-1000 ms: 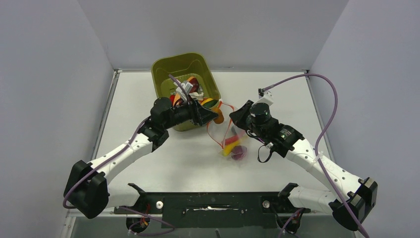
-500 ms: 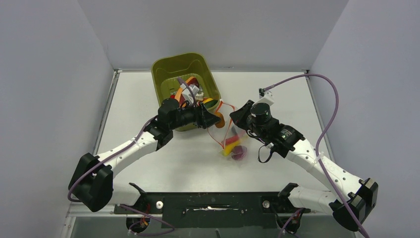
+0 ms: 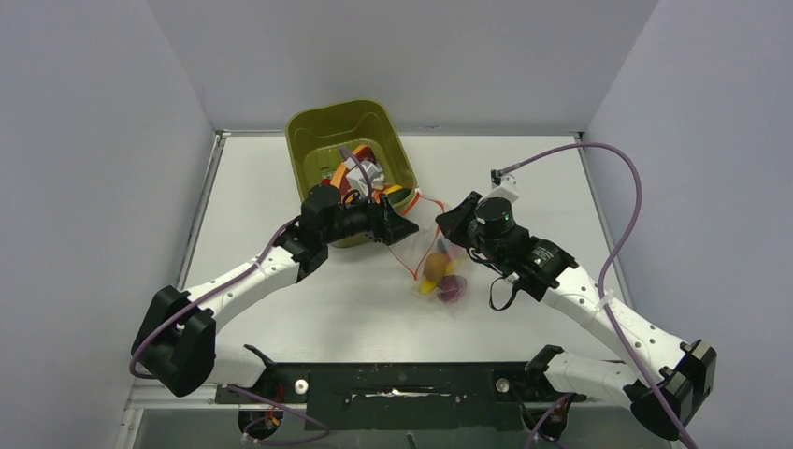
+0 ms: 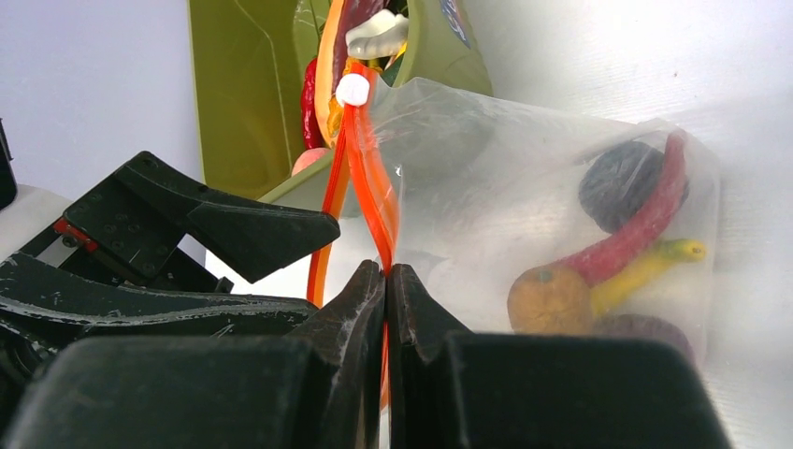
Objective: Place the food in the zip-top bag and seal the zipper
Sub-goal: Place the fake fruit in the zipper food storage bag, then pick up the fake vegetable from the bin.
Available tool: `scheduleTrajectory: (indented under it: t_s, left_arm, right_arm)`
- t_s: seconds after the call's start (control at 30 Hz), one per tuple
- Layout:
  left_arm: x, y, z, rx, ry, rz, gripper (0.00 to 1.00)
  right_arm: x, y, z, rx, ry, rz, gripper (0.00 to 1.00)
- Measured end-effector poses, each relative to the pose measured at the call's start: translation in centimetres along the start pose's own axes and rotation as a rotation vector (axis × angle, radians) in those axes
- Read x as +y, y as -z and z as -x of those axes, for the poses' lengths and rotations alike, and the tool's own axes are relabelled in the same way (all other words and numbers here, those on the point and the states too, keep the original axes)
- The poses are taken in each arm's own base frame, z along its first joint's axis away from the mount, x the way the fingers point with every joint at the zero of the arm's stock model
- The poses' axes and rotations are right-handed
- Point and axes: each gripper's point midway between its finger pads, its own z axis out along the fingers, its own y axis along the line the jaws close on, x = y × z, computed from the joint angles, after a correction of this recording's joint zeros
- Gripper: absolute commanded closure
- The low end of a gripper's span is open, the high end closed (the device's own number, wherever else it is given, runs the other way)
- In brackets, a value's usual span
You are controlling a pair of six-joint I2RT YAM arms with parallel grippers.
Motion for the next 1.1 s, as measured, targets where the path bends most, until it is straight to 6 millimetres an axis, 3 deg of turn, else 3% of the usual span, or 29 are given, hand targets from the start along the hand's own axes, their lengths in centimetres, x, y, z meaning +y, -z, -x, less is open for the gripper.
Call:
scheduleTrajectory:
  t_s: [0.27, 0.47, 0.87, 1.1]
  left_arm:
    - [0.2, 0.0, 0.3, -0.009, -0.017, 0.01, 0.37]
    - [1.9, 0.6, 1.2, -0.026, -0.051, 0.086, 0.37]
    - [8.7, 2.5, 7.3, -0.124, -0.123, 0.358, 0.44]
    - [15.7, 1.3, 8.2, -0.056, -0.144, 0.538, 0.45]
  right_arm:
    - [-0.1, 0.3, 0.2, -0.012, 0.007, 0.003, 1.0]
    - [-0.8, 0.3, 0.3, -0.02, 0.042, -0.006, 1.0]
    - [-3.1, 1.0, 1.4, -0.063, 0.133, -0.097, 1.0]
    - [-3.5, 1.4, 1.8, -0.062, 0.174, -0.125, 1.0]
